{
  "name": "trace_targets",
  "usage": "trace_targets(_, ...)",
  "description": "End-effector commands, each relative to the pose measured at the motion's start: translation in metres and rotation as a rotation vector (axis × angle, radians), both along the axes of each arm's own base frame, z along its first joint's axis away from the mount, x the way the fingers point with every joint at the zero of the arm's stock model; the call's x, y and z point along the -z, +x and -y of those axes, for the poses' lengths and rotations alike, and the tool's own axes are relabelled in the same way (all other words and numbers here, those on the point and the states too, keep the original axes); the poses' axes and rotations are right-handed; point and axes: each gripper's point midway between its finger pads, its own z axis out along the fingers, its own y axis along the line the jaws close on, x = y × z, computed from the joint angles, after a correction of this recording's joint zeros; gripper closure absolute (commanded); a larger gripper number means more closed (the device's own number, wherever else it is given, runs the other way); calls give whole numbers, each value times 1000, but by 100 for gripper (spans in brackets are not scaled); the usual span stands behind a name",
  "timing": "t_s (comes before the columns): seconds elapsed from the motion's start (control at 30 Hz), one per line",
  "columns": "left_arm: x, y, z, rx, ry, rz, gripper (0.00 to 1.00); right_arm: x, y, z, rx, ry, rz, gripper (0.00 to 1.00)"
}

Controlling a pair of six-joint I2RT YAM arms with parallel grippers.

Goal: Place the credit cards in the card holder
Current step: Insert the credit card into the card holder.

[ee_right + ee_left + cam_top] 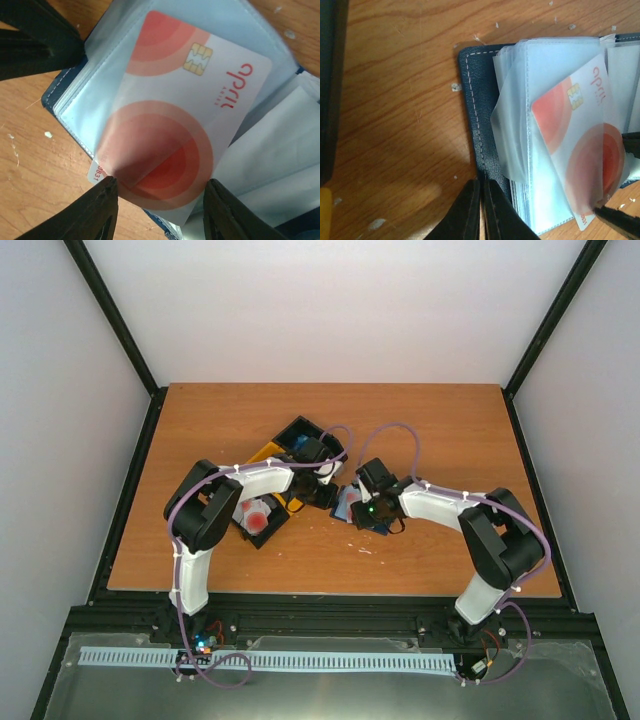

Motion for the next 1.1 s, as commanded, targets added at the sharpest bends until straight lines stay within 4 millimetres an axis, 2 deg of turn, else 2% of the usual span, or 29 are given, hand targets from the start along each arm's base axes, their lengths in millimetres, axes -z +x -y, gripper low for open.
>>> trace_targets(0.0, -3, -7, 0, 18, 17, 3, 94, -3, -18, -4, -87, 17, -29, 51)
trace_targets(0.2, -2, -8, 0, 14, 12, -2, 95, 6, -19, -2, -99, -13, -31, 49)
trace_targets(0.47, -5, -12, 4, 22, -21, -20, 95, 14, -23, -8, -132, -80, 10, 49)
trace_targets(0.7, -6, -17, 5, 23, -47, -39, 98, 29, -14, -4, -75, -170, 62, 50)
trace_targets(0.8, -5, -20, 4, 19, -48, -44, 98, 23, -5, -7, -15, -144, 96, 52)
trace_targets(0.97, -6, -21, 2, 15, -48, -44, 97, -5, 10, -26, 47, -22, 167, 53)
trace_targets(1.07, -6, -21, 2, 13, -49, -44, 97, -9, 12, -37, 35, 27, 159, 53)
